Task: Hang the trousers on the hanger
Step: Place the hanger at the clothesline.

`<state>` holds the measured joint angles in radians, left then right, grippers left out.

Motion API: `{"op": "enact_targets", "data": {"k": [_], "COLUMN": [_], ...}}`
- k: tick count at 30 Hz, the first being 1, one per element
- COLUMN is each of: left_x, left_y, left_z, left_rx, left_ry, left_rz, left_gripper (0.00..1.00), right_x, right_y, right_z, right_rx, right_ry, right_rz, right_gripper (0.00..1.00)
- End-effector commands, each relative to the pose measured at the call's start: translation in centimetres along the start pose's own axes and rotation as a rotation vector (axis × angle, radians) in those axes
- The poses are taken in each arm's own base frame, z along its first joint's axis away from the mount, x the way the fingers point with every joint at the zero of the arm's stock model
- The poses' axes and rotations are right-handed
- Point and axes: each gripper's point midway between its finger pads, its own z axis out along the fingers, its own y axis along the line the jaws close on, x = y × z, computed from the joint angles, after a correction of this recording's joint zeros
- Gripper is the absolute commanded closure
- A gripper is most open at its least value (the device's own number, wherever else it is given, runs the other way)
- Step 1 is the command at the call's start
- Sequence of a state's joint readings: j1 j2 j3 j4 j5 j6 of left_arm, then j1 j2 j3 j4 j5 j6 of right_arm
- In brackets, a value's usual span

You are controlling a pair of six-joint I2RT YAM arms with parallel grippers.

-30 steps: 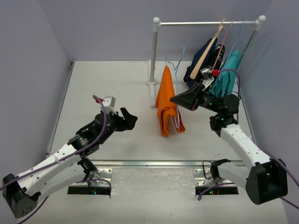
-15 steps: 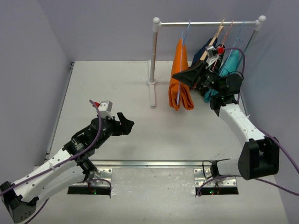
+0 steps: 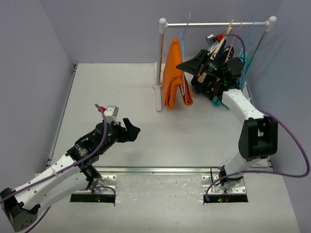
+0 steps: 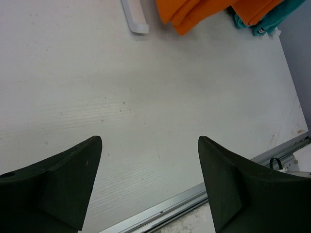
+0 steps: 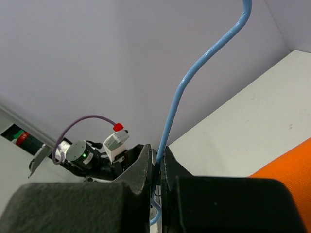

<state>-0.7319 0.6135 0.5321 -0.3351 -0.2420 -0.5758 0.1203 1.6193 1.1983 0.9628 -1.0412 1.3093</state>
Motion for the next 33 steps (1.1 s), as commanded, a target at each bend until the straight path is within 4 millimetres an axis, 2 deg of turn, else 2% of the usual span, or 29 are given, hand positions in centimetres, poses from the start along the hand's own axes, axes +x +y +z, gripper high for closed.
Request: {"op": "enact_targets", "data": {"k": [1, 7, 16, 21, 33], "left_x": [-0.2, -0.2, -0.1, 0.0, 0.1], "left_y": [-0.6, -0.6, -0.9, -0.9, -0.8], "left_z": [0.1, 0.1, -0.1, 0.1, 0.2], "left_rx": [0.028, 0.036, 0.051, 0.047, 0.043], "left_ry": [-0.012, -0.012, -0.009, -0.004, 0.0], "left_rz": [0.01, 0.01, 0.01, 0.014, 0.015], "left_gripper": [0.22, 0.23, 0.23, 0.23, 0.24], "right_x": [-4.7, -5.1, -5.4, -4.2, -1.7], "right_y": [4.2, -0.3, -5.2, -7.2, -9.8], "right_z": [1.1, 1.7, 1.2, 1.0, 0.1], "right_rx": [-0.132, -0.056, 0.009, 0.029, 0.06], "right_ry": [-0.054, -0.024, -0.012, 0.008, 0.05], "right_rz": [-0.302, -0.279, -0.218, -0.181, -0.113], "right_gripper": [1.0, 1.0, 1.0, 1.0, 1.0]}}
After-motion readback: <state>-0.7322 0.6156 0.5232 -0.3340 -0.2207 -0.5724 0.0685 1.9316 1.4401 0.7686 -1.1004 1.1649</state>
